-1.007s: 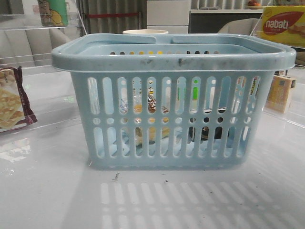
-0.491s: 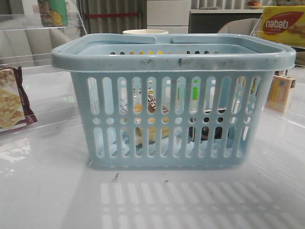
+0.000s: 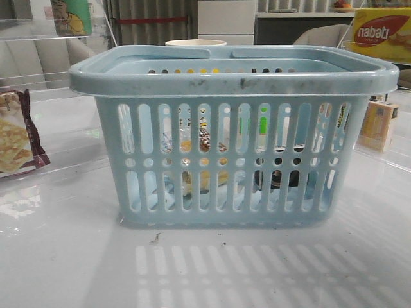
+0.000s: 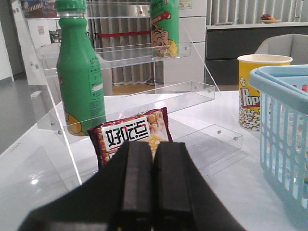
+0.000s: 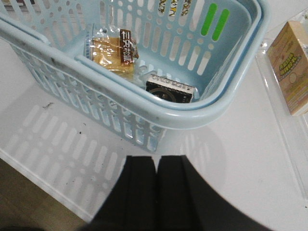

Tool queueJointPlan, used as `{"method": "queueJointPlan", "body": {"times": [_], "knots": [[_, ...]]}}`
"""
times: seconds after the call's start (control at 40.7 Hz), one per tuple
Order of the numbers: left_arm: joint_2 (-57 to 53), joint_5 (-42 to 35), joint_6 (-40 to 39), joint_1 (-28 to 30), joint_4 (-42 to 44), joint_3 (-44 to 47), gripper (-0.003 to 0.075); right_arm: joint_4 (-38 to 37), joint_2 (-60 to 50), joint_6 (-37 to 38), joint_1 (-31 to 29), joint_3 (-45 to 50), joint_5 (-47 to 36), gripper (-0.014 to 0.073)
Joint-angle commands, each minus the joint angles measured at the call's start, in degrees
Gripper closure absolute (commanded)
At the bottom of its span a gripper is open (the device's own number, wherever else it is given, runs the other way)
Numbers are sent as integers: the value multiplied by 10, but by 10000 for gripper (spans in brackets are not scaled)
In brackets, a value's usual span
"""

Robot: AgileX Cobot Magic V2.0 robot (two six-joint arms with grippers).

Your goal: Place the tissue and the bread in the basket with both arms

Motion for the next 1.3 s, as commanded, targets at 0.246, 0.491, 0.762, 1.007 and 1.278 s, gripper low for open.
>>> {"method": "queueJointPlan", "body": {"times": [0.246,0.491,0.762,1.007,1.278], "knots": [[-12,-50,-1,-3,-5,0,629,-9,-3,-4,-1,-16,-38,537],[-11,-50,-1,-3,-5,0,629,-9,-53,-4,-39,23,-52,538],[-11,-50,-1,-3,-5,0,629,-9,-232,-4,-182,183,-233,538],[-11,-50,-1,-3,-5,0,629,19,-386,-4,-271,320,-313,538],[-11,-50,-1,-3,-5,0,629,29,-437,-4,-307,415,-380,538]]}}
